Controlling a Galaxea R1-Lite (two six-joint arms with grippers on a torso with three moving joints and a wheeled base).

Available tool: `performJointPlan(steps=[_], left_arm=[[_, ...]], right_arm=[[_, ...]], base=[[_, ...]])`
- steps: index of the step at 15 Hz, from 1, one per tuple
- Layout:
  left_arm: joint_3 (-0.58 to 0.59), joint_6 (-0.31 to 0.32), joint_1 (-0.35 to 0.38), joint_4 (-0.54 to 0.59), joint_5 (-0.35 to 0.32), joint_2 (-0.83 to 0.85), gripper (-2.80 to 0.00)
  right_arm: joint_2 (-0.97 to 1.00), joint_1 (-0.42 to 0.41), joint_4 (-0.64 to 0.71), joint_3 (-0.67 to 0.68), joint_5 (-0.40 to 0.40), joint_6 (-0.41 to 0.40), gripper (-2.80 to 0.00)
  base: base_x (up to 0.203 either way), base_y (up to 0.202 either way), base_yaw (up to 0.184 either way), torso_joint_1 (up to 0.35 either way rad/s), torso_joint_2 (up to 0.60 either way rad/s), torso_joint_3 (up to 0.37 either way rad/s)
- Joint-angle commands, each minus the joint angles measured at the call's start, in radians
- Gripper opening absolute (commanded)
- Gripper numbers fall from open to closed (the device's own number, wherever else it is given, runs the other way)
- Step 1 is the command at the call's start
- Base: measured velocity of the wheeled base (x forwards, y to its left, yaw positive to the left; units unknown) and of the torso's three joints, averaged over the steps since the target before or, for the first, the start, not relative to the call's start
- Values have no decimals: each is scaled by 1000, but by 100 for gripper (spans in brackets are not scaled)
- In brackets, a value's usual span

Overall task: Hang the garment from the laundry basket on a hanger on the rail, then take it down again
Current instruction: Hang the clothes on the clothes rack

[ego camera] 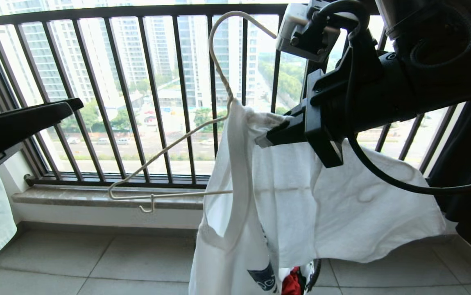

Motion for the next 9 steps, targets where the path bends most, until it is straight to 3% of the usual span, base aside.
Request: performJointPlan(steps=[1,5,7,9], left_arm=[[-78,-4,7,158,-5,-5,-280],[-320,-5,6,663,-5,-30,-280],[-438,-1,-14,915,-4,-40,-280],[-473,21,-69,1002,2,-31,-280]], right_arm=[[12,-34,-42,-2,-17,-3,-280],[30,-37,-142,-2,-66,12,-280],[32,-35,-208,-2,-92,95,-280],[32,-35,-264,-2,-120,142,-280]], base=[[0,0,0,0,0,0],[0,0,0,0,0,0],[0,0,0,0,0,0],[0,0,0,0,0,0]])
